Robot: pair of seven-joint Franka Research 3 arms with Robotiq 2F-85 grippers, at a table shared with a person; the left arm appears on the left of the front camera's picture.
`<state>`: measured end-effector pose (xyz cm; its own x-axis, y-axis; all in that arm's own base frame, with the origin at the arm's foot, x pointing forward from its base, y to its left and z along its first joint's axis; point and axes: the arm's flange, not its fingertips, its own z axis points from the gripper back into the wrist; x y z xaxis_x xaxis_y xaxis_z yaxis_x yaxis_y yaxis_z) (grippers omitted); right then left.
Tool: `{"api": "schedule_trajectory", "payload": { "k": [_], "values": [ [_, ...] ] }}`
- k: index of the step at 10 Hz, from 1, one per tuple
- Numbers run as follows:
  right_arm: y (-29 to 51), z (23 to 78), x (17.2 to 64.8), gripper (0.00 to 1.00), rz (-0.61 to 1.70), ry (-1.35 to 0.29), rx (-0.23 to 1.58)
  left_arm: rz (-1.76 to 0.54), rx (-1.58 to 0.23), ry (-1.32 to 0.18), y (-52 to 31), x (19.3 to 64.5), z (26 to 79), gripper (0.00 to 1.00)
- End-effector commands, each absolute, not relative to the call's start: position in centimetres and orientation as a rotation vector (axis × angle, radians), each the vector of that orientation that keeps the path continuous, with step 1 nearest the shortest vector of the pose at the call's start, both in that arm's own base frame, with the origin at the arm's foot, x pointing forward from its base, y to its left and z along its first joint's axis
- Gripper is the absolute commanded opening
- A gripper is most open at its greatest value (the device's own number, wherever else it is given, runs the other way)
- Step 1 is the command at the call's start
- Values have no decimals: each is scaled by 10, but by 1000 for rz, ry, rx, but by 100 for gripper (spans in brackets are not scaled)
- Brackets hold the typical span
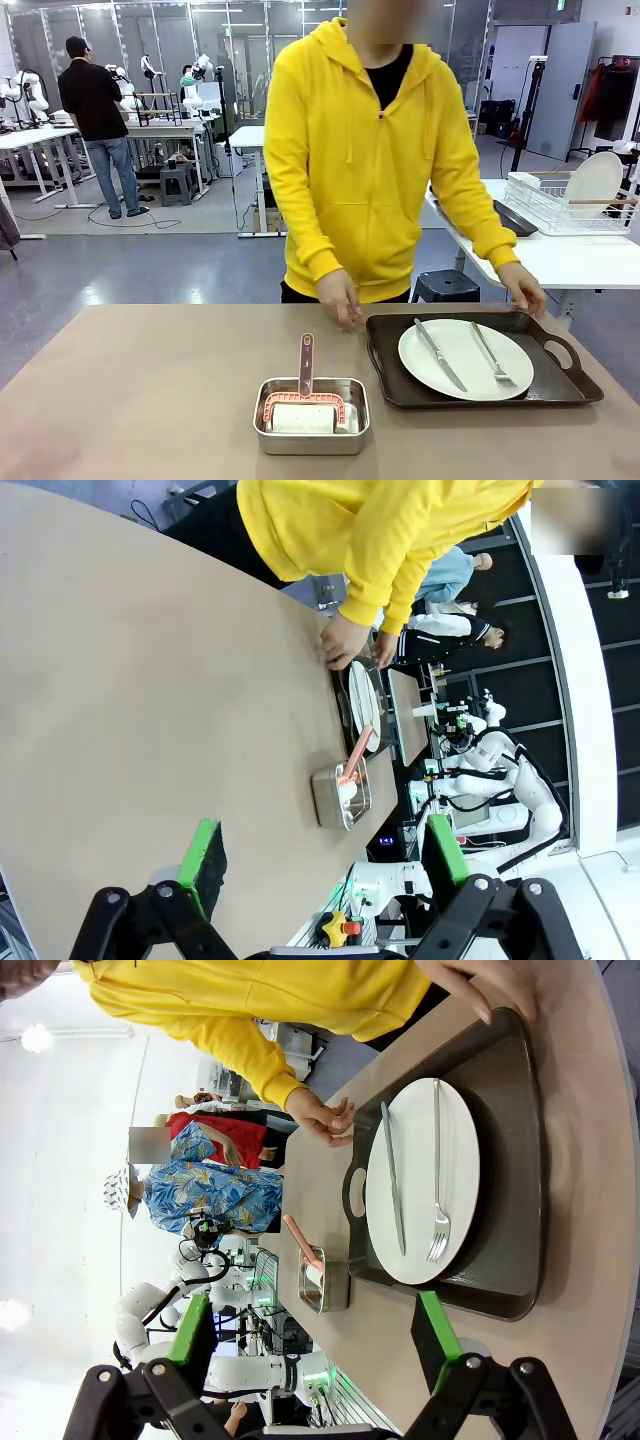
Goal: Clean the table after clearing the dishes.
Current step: When the right (or left) Handle tray is removed, use the right hand (or left hand) to clean the right (or left) side of the table with the Lint Roller.
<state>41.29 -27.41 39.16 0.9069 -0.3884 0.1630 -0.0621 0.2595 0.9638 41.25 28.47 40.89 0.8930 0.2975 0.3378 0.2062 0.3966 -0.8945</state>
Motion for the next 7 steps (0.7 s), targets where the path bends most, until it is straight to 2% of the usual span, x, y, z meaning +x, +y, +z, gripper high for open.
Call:
{"api": "schedule_trajectory", "payload": {
  "k": [1, 7],
  "values": [
    [-273, 395, 412, 100, -222, -411, 1304, 71, -1170, -484, 282, 406, 412, 100],
    [-273, 395, 412, 100, -222, -411, 1304, 71, -1170, -484, 282, 406, 412, 100]
  ]
}}
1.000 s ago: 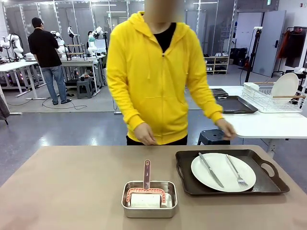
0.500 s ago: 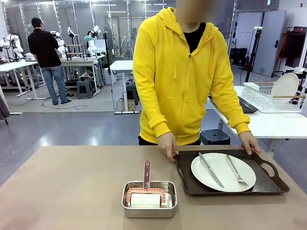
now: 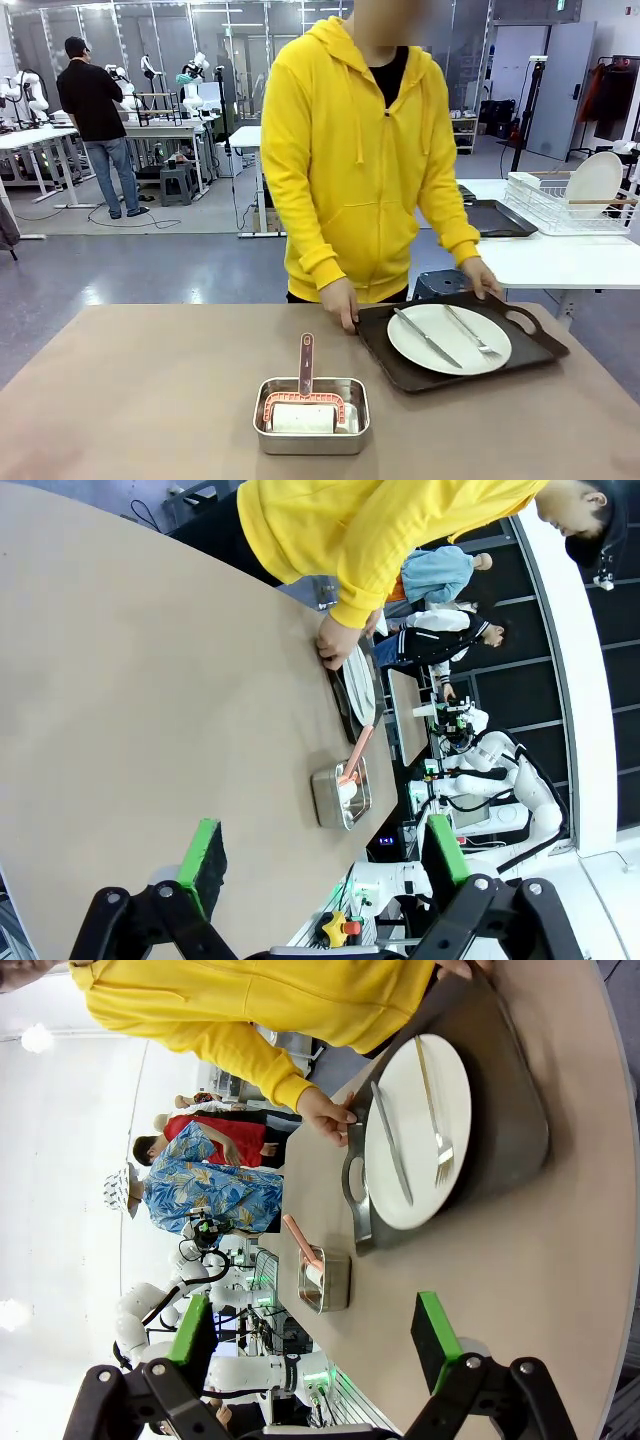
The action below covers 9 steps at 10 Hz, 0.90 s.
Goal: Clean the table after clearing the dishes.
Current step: When the right (or left) Handle tray is removed, use the right hand (or left hand) to clean the right (or left) side of the table with the Lint Roller.
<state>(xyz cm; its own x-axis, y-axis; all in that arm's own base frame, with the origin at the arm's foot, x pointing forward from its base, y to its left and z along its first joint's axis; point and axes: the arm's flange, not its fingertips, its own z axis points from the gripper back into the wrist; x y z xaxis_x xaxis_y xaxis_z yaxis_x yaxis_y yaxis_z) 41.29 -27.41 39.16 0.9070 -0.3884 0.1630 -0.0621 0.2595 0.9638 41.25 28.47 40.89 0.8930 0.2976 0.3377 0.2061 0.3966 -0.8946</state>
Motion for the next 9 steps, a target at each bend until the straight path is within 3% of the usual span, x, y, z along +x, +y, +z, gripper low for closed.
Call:
{"api": "schedule_trajectory", "payload": {
  "k": [1, 9],
  "values": [
    [-273, 395, 412, 100, -222, -411, 1304, 71, -1170, -484, 282, 406, 412, 100],
    [-273, 395, 412, 100, -222, -411, 1304, 71, -1170, -484, 282, 406, 412, 100]
  ]
}}
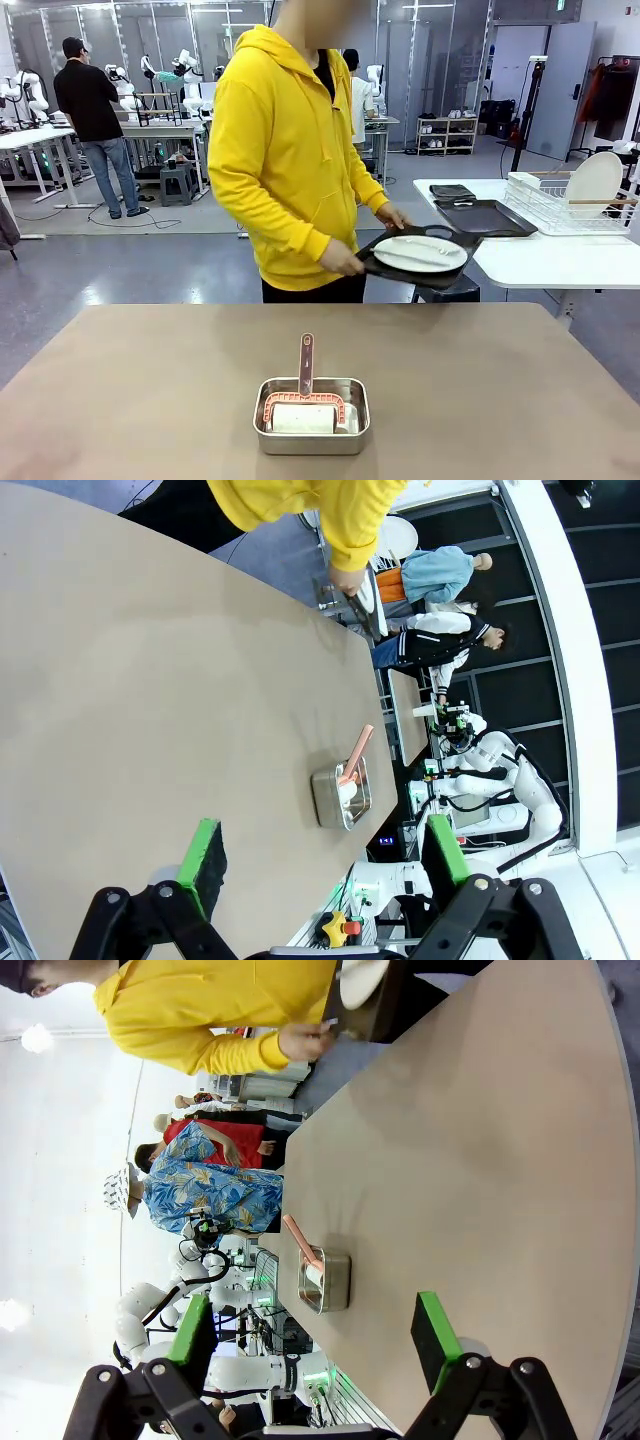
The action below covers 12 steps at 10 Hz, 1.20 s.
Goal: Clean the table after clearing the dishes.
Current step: When the right (or left) Handle tray is removed, use the right hand (or left hand) to clean the right (or left) side of the table with the Lint Roller.
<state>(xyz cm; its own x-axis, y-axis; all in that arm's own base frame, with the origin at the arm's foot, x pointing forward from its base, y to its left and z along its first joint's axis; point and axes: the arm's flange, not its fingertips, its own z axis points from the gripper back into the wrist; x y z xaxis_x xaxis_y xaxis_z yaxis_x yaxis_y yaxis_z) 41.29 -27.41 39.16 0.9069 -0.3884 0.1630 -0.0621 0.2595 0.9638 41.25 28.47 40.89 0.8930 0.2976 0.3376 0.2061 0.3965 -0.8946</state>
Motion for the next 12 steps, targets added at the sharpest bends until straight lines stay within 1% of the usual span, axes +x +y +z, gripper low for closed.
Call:
{"api": "schedule_trajectory", "payload": {
  "k": [1, 2, 6, 10, 12],
  "values": [
    [-273, 395, 412, 100, -222, -411, 1304, 71, -1170, -484, 282, 406, 412, 100],
    [-274, 392, 413, 100, -229, -408, 1299, 71, -1170, -484, 282, 406, 412, 100],
    [-209, 442, 440, 100, -166, -390, 1190, 71, -1170, -484, 282, 406, 412, 100],
    [-118, 511, 517, 100, -2, -286, 1036, 71, -1170, -484, 282, 406, 412, 100],
    [-54, 536, 560, 100, 72, -186, 914, 71, -1170, -484, 282, 406, 412, 100]
  ]
}}
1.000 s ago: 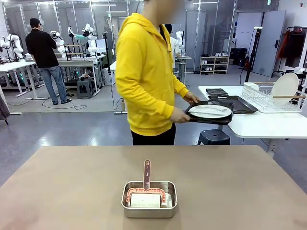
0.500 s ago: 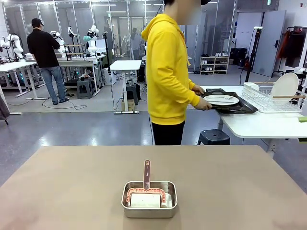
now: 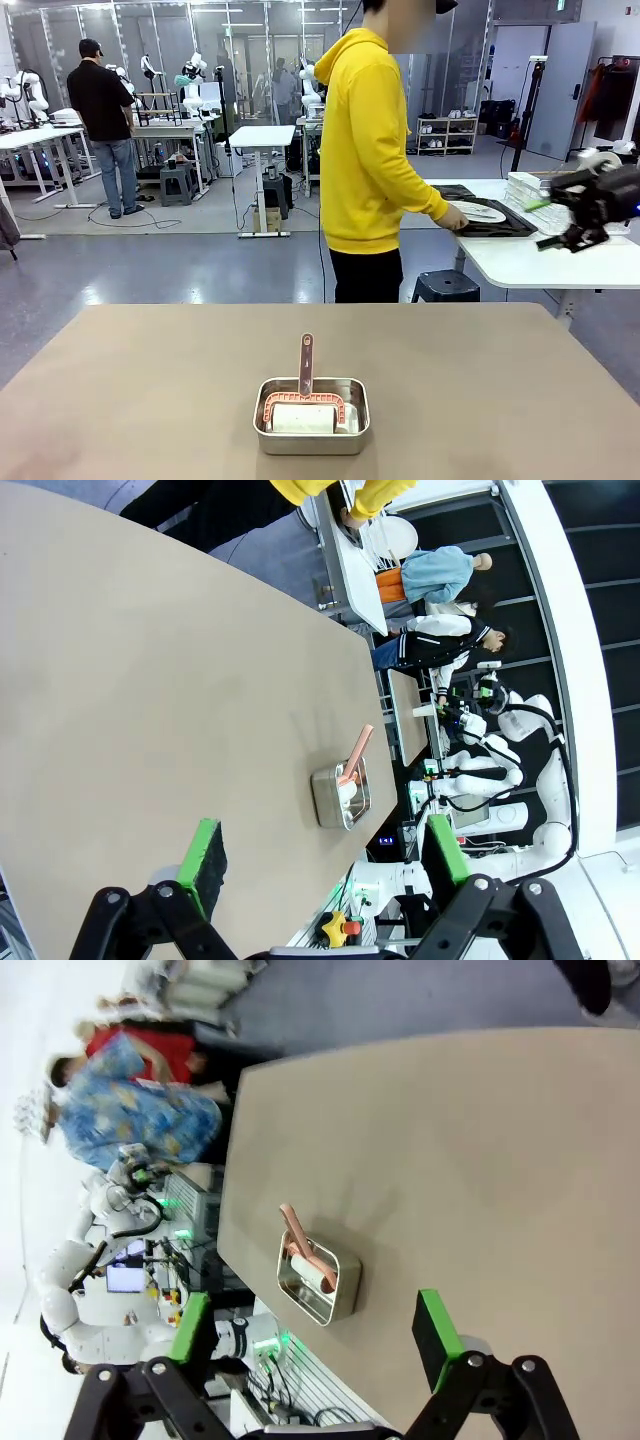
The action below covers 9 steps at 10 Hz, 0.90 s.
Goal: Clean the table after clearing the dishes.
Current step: When the right (or left) Handle tray is removed, use the right hand (or left hand) to clean the right (or left) side of the table with the Lint Roller.
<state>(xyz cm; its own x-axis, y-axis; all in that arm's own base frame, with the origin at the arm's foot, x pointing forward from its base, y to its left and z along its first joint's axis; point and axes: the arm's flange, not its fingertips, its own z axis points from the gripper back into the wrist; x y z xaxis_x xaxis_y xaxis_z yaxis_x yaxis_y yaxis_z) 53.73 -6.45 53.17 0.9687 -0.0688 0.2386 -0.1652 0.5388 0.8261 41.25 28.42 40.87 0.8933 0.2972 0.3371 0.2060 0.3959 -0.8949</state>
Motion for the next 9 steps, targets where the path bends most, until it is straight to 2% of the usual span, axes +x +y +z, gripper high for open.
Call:
{"api": "schedule_trajectory", "payload": {
  "k": [1, 2, 5, 7, 9],
  "values": [
    [-25, 545, 573, 100, 120, -156, 849, 71, -1170, -484, 282, 406, 412, 100],
    [6, 547, 583, 100, 184, -104, 724, 71, -1170, -484, 282, 406, 412, 100],
    [97, 556, 590, 100, 332, -116, 560, 71, -1170, -484, 282, 406, 412, 100],
    [151, 548, 582, 100, 459, -127, 494, 71, -1170, -484, 282, 406, 412, 100],
    [194, 530, 569, 100, 596, -64, 486, 71, -1170, -484, 282, 406, 412, 100]
  ]
}}
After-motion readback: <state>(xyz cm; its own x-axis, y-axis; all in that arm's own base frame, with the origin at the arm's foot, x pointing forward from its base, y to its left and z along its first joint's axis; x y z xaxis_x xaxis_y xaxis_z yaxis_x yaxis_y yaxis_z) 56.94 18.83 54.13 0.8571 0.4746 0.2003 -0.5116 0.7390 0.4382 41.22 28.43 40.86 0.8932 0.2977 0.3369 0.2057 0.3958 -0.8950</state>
